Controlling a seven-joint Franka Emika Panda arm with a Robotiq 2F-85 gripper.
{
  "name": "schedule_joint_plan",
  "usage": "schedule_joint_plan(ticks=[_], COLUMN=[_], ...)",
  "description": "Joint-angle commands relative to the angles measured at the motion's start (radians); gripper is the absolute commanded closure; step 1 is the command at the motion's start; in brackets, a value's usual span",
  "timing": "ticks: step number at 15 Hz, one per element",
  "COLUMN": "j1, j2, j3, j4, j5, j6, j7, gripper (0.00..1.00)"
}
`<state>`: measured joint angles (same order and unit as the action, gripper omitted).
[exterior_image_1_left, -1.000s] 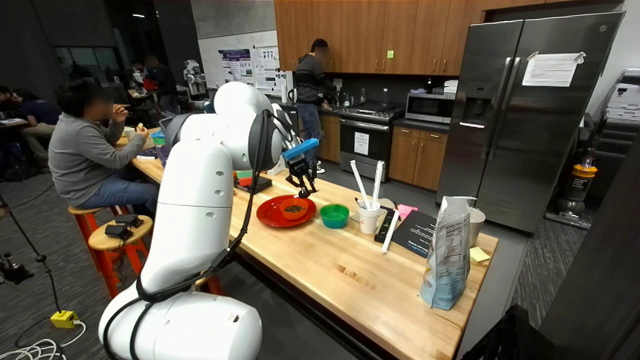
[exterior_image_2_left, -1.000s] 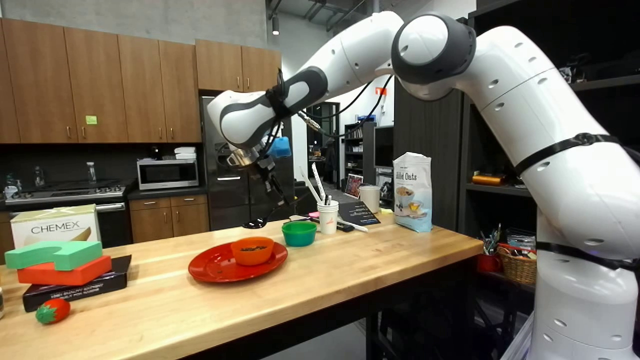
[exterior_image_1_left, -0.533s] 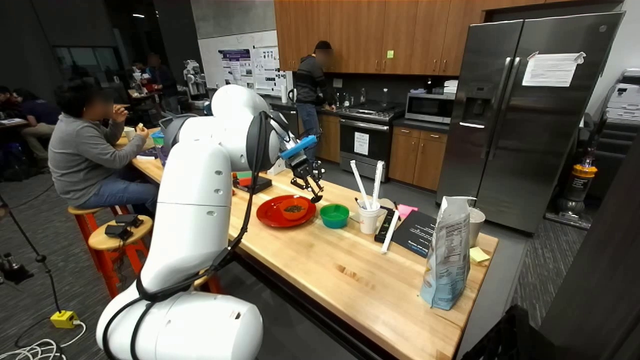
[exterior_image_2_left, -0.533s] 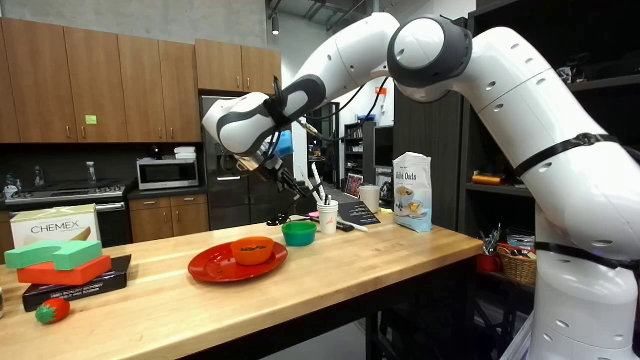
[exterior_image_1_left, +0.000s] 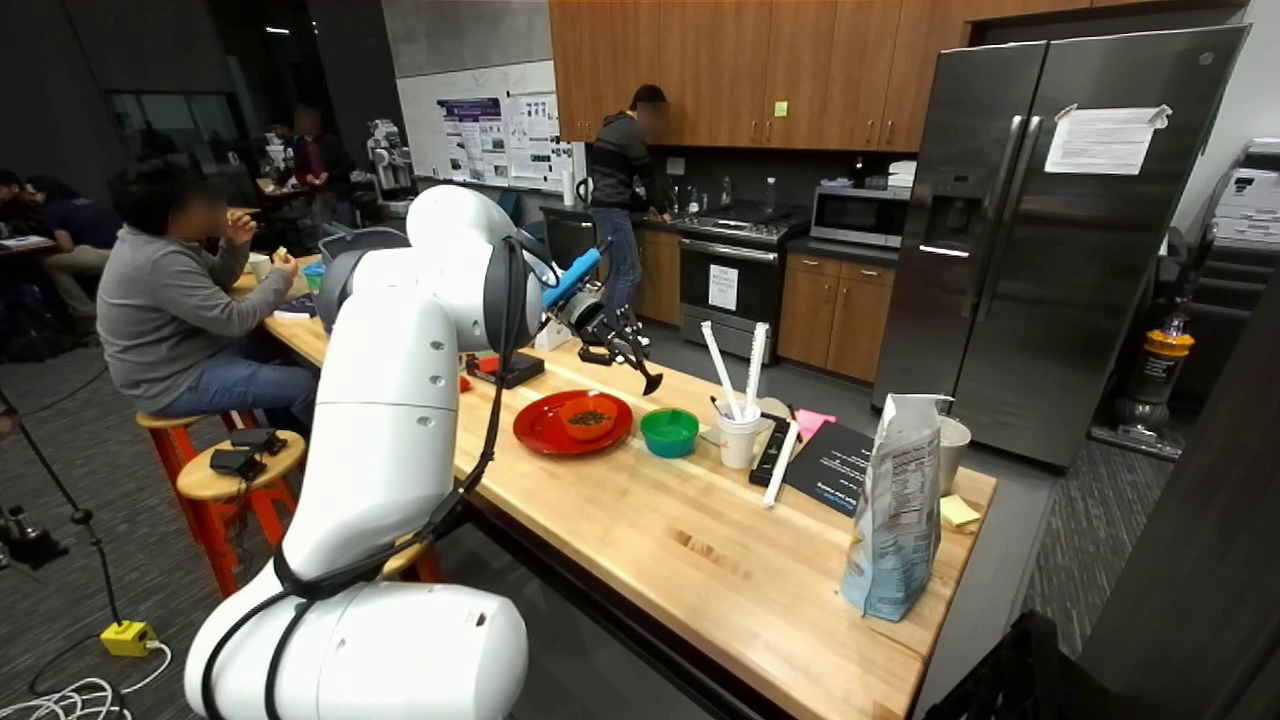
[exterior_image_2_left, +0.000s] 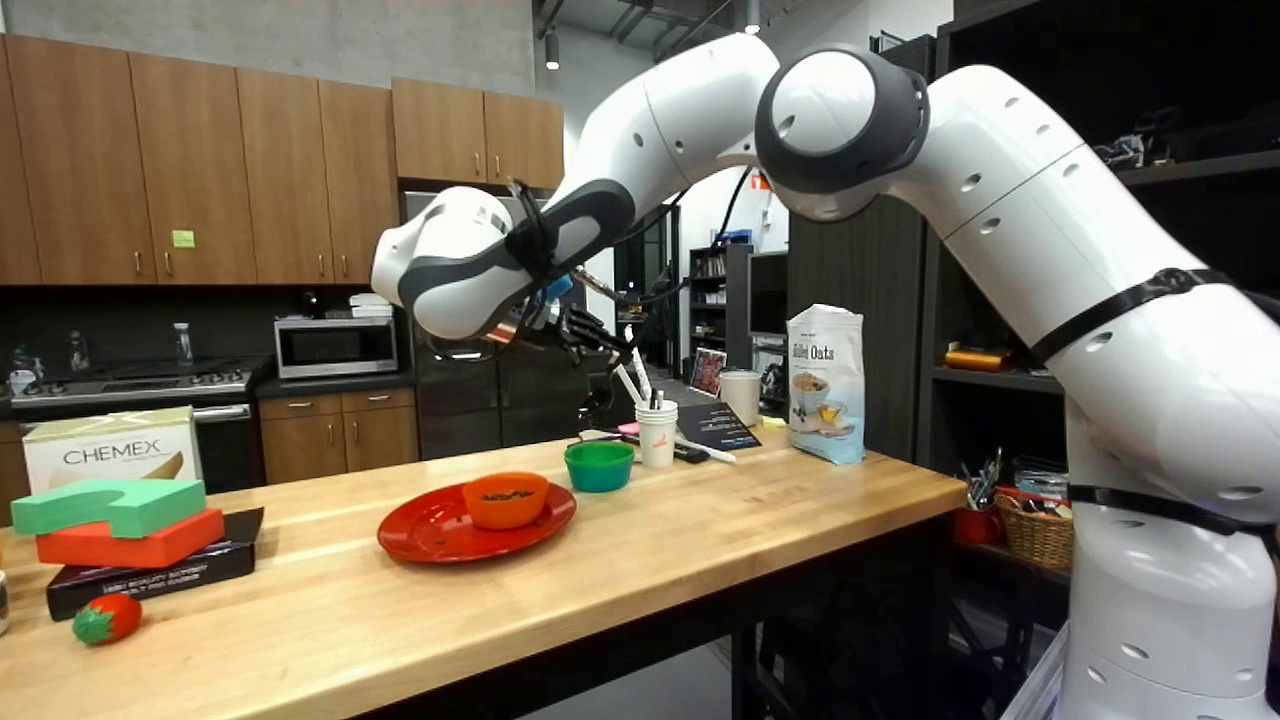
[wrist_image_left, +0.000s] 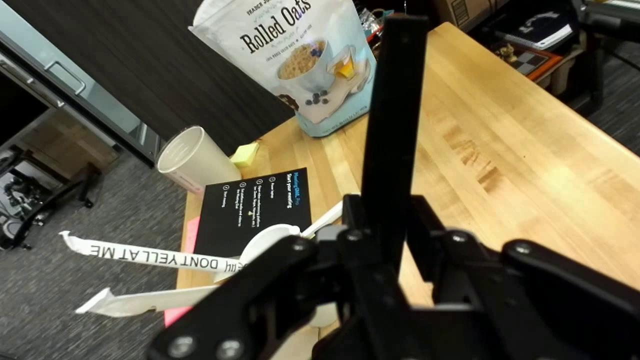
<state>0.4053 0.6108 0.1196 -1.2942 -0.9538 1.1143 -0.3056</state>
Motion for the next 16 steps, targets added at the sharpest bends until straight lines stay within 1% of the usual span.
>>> schedule_joint_plan(ticks=[1, 3, 4, 6, 10, 12, 15, 16], j1=[-0.012, -0.011, -0.012, -0.011, -0.009, -0.008, -0.006, 0.000], j2=[0.009, 0.013, 0.014, 0.031, 0.050, 0.052, 0.051, 0.048], j3=[0.027, 0.026, 0.024, 0.038, 0.066, 0.071, 0.071, 0.064], j4=[0.010, 0.014, 0.016, 0.029, 0.047, 0.049, 0.053, 0.035], j5=[-0.016, -0.017, -0.017, -0.023, -0.033, -0.034, -0.028, -0.008], j6=[-0.017, -0.020, -0.021, 0.007, 0.133, 0.198, 0.261, 0.235], j7=[0.004, 0.006, 0.006, -0.004, -0.036, -0.048, -0.076, -0.040], gripper=[0.75, 0.75, 0.94, 0.94, 0.94, 0.94, 0.94, 0.75])
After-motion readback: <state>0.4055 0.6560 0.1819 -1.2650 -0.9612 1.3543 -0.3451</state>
